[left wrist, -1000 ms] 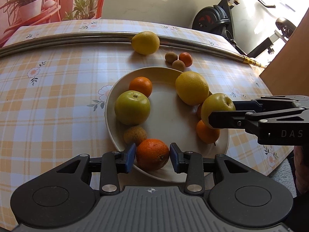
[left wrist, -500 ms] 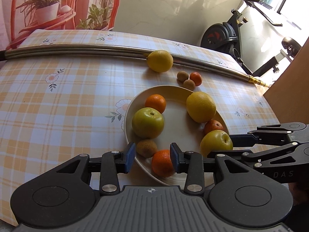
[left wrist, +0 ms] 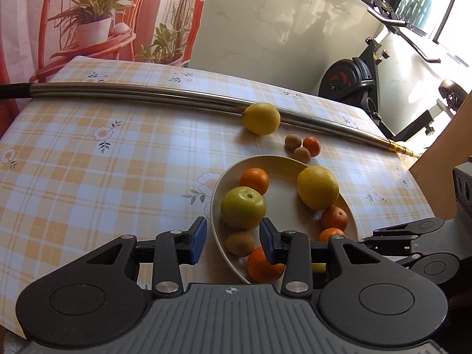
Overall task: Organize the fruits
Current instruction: 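Lower the green apple into the plate and open the right tool, then grasp a mandarin on the table with the right tool while the left tool reaches a kiwi, then grasp the brown kiwi with the left tool, then carry the mandarin and the kiwi over the white plate with both tools, then lower the kiwi and the mandarin into the plate and open both tools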
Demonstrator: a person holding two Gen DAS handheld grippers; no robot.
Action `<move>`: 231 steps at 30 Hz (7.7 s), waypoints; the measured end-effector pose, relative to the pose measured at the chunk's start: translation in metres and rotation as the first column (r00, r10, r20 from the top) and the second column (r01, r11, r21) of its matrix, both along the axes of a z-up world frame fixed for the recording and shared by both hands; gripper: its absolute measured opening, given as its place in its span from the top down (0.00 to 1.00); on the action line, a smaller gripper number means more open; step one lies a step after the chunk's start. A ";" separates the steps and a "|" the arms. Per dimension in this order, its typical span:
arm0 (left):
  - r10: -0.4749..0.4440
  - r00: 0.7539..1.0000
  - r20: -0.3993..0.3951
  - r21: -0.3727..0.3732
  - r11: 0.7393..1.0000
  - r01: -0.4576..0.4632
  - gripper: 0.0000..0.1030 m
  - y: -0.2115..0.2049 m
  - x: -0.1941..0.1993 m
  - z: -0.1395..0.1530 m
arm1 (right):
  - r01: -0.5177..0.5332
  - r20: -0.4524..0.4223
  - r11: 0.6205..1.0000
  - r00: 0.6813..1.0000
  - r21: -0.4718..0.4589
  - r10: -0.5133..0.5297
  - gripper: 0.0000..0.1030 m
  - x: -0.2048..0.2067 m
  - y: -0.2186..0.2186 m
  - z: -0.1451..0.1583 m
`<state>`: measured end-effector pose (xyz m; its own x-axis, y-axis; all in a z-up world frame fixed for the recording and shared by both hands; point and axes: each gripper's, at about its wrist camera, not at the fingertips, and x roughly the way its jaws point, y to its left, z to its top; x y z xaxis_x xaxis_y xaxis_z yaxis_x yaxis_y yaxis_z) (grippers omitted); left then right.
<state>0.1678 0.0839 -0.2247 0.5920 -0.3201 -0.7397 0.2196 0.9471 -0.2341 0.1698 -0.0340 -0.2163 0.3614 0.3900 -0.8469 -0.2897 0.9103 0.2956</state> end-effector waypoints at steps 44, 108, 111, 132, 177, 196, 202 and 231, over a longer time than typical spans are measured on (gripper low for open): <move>0.020 1.000 0.002 0.003 1.000 -0.020 0.60 0.002 0.001 0.007 | 0.099 0.159 0.990 0.981 0.096 -0.114 0.55 0.000 -0.033 0.032; -0.187 0.970 -0.153 -0.069 0.982 0.178 0.61 -0.123 0.147 -0.028 | 0.396 0.102 0.894 0.900 0.209 -0.423 0.70 0.115 -0.164 -0.042; -0.195 0.965 -0.175 -0.068 0.980 0.185 0.61 -0.134 0.151 -0.035 | 0.419 0.104 0.883 0.889 0.212 -0.447 0.70 0.104 -0.173 -0.041; -0.201 0.965 -0.166 0.058 0.975 0.213 0.72 -0.168 0.155 -0.054 | 0.453 0.116 0.860 0.865 0.235 -0.488 0.70 0.082 -0.191 -0.031; -0.143 0.988 -0.058 0.059 0.987 0.146 0.72 -0.039 0.075 -0.005 | 0.236 0.168 0.961 0.951 0.142 -0.259 0.70 0.060 -0.085 0.018; -0.211 0.974 -0.079 0.114 0.969 0.219 0.71 -0.056 0.076 -0.020 | 0.194 0.180 0.975 0.961 0.112 -0.212 0.70 0.072 -0.072 0.022; -0.190 0.978 -0.087 0.092 0.976 0.198 0.71 -0.050 0.078 -0.019 | 0.151 0.178 0.984 0.970 0.093 -0.166 0.70 0.087 -0.059 0.018; -0.195 0.979 -0.061 0.096 0.975 0.200 0.65 -0.047 0.077 -0.012 | 0.132 0.161 0.990 0.977 0.054 -0.139 0.69 0.105 -0.049 0.006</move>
